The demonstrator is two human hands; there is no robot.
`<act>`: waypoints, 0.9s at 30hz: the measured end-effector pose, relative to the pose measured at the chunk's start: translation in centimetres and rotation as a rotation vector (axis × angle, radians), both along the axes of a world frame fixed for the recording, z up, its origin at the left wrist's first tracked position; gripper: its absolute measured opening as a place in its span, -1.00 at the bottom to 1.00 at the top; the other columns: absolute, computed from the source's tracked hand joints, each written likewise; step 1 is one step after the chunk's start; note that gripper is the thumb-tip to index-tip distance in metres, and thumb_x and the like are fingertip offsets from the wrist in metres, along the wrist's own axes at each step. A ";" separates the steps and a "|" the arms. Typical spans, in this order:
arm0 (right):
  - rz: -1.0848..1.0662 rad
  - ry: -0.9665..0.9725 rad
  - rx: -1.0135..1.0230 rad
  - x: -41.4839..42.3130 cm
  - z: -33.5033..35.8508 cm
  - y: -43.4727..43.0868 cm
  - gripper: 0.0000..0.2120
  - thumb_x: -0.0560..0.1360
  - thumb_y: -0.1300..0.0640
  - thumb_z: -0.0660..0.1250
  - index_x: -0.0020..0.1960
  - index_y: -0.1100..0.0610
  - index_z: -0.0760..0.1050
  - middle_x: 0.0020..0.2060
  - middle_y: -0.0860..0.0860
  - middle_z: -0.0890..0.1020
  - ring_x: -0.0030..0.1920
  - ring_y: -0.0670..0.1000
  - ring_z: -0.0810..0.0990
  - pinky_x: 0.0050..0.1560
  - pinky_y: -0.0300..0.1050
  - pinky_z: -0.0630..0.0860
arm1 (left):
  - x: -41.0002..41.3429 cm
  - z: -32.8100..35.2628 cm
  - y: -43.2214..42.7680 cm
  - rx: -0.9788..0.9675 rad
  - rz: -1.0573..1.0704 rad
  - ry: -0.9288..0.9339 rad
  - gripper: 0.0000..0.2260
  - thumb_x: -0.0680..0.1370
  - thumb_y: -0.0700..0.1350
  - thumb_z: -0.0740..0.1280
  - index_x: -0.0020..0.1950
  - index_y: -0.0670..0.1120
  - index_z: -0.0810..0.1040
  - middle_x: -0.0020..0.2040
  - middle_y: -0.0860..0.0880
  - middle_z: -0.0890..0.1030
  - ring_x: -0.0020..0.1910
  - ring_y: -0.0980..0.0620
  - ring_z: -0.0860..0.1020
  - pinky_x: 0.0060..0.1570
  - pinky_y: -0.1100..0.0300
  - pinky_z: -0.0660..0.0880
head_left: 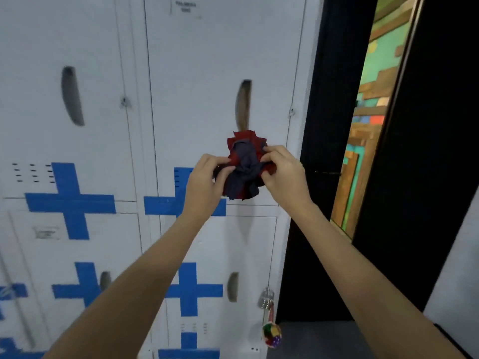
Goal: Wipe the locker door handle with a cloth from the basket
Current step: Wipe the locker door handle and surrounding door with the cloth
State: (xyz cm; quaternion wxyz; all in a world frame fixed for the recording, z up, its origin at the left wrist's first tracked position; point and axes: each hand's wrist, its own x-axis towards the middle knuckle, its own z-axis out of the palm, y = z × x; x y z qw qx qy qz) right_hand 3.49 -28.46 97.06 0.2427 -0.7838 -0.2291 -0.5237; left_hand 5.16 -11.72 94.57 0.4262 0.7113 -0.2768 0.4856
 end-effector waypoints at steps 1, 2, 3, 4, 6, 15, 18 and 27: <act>0.009 -0.014 0.006 0.3 0.5 -0.4 -0.79 0.31 0.49 0.36 -0.09 0.33 0.58 -0.04 0.18 0.60 -0.10 0.13 0.61 -0.11 -0.03 0.60 | 0.3 0.9 -0.3 0.005 0.002 -0.015 -0.90 0.51 -0.26 0.36 0.01 -0.20 0.60 -0.12 0.02 0.49 -0.17 0.34 0.43 -0.17 0.53 0.35; 0.017 -0.016 0.015 0.5 0.9 -0.8 -0.80 0.34 0.47 0.35 -0.06 0.34 0.58 -0.05 0.18 0.60 -0.10 0.12 0.61 -0.10 -0.01 0.60 | 0.5 1.5 -0.6 0.013 0.002 -0.026 -0.90 0.51 -0.27 0.36 0.01 -0.20 0.61 -0.13 0.02 0.49 -0.18 0.32 0.43 -0.17 0.54 0.35; 0.024 -0.001 0.028 0.7 1.3 -1.0 -0.81 0.37 0.44 0.34 -0.02 0.34 0.58 -0.04 0.17 0.59 -0.09 0.10 0.60 -0.05 -0.02 0.59 | 0.9 2.1 -0.8 0.023 -0.001 -0.031 -0.89 0.50 -0.28 0.37 0.01 -0.20 0.62 -0.13 0.02 0.49 -0.19 0.27 0.43 -0.17 0.54 0.35; 0.030 0.023 0.040 0.9 1.4 -1.1 -0.81 0.40 0.40 0.33 0.01 0.33 0.58 -0.03 0.15 0.59 -0.06 0.07 0.58 -0.01 -0.04 0.57 | 1.2 2.3 -1.0 0.030 -0.015 -0.034 -0.88 0.50 -0.28 0.37 0.01 -0.19 0.63 -0.14 0.01 0.50 -0.21 0.23 0.43 -0.16 0.53 0.35; 0.055 0.071 0.069 1.3 1.6 -1.1 -0.80 0.46 0.32 0.30 0.06 0.33 0.56 0.01 0.12 0.57 -0.02 0.02 0.55 0.04 -0.10 0.53 | 1.5 2.5 -1.4 0.015 -0.070 -0.031 -0.86 0.48 -0.27 0.36 0.02 -0.17 0.64 -0.14 0.01 0.53 -0.20 0.22 0.46 -0.17 0.47 0.40; 0.053 0.114 0.292 5.3 1.6 0.2 -0.63 0.56 0.06 0.26 0.28 0.26 0.44 0.26 0.06 0.45 0.30 -0.02 0.37 0.27 -0.26 0.29 | 6.0 3.3 -0.8 0.305 0.003 -0.037 -0.79 0.48 0.06 0.31 0.03 0.06 0.66 -0.09 0.09 0.63 -0.03 0.07 0.47 0.07 0.10 0.30; 0.011 0.046 0.338 7.1 1.3 1.0 -0.50 0.46 -0.04 0.32 0.28 0.26 0.43 0.26 0.09 0.45 0.28 0.01 0.37 0.30 -0.12 0.34 | 8.0 3.9 0.5 0.395 0.164 -0.220 -0.83 0.48 0.01 0.29 -0.05 0.08 0.67 -0.10 0.11 0.62 -0.03 0.14 0.41 0.08 0.13 0.15; -0.056 -0.278 0.371 9.8 0.3 2.6 -0.61 0.38 0.21 0.34 0.15 0.14 0.30 0.12 0.16 0.47 0.15 0.11 0.42 0.15 0.19 0.44 | 12.3 6.6 2.7 0.350 0.288 -0.616 -0.85 0.47 -0.10 0.37 0.02 0.05 0.53 0.01 0.05 0.60 0.05 0.05 0.45 0.17 0.11 0.13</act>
